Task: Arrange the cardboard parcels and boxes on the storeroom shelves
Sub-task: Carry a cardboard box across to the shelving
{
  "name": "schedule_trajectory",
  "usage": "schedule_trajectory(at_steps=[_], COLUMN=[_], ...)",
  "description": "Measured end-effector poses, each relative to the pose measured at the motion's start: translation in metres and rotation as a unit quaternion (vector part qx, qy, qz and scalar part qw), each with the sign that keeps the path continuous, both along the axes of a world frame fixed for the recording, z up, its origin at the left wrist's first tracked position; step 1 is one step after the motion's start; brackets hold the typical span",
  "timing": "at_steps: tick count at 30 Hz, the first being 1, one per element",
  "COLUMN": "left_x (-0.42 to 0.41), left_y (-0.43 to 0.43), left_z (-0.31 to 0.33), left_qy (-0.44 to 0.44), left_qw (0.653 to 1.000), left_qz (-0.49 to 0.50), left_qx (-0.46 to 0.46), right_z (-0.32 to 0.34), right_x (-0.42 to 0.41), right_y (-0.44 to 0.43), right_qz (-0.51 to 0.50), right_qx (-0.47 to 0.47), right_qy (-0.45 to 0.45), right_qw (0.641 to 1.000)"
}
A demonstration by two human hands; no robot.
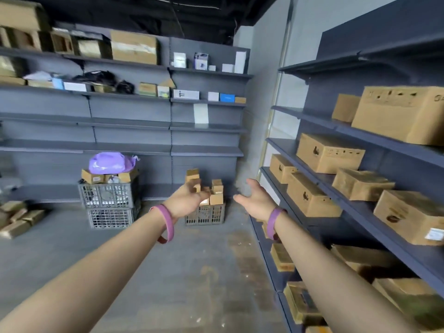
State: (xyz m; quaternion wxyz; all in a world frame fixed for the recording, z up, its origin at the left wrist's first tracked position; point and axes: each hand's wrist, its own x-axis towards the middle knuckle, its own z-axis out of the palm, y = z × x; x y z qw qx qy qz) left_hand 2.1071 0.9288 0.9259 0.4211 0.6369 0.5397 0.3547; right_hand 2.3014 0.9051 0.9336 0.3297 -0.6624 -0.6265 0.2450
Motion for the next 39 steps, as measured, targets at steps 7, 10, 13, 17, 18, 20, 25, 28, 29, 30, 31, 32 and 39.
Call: schedule_trajectory(at_steps=[7,10,13,17,18,20,25,28,29,30,31,32,39], left_x=[0.032,0.044,0.055,0.073,0.078,0.091,0.128,0.159,0.172,0.186,0.201,0.216,0.336], left_y=[0.151,0.203,0.257,0.332,0.353,0.400,0.530,0.600,0.619,0.638,0.655,0.671,0.736], left_z=[0.014,0.014,0.012,0.002,-0.002,-0.009,-0.014,-0.009,-0.007,-0.006,-0.007,-0.009,-0.019], left_qy=[-0.012,-0.007,-0.002,0.004,0.008,0.013,0.007,0.006,0.008,0.010,0.010,0.011,0.013], left_qw=[0.999,0.999,1.000,1.000,1.000,1.000,0.998,0.995,0.993,0.991,0.990,0.988,0.965], left_qz=[0.034,0.030,0.026,0.012,0.001,-0.023,-0.062,-0.097,-0.115,-0.131,-0.144,-0.157,-0.259], left_qx=[0.013,0.012,0.012,0.012,0.012,0.015,0.014,0.013,0.010,0.006,0.000,-0.008,-0.027], right_z=[0.021,0.020,0.015,0.002,-0.003,-0.011,-0.019,-0.020,-0.019,-0.019,-0.019,-0.018,-0.018], right_x=[0.044,0.052,0.059,0.074,0.080,0.092,0.130,0.154,0.161,0.170,0.179,0.188,0.285], right_y=[0.169,0.227,0.281,0.351,0.368,0.406,0.513,0.568,0.581,0.593,0.602,0.610,0.635], right_qz=[0.025,0.034,0.040,0.029,0.024,0.004,-0.074,-0.112,-0.126,-0.141,-0.156,-0.169,-0.303], right_qx=[0.004,-0.001,-0.005,-0.007,-0.007,-0.007,-0.009,-0.018,-0.020,-0.018,-0.016,-0.014,0.007], right_qy=[0.023,0.028,0.026,0.021,0.019,0.018,0.029,0.054,0.053,0.052,0.054,0.060,0.009], right_qw=[0.999,0.999,0.999,0.999,1.000,1.000,0.997,0.992,0.990,0.989,0.986,0.984,0.953])
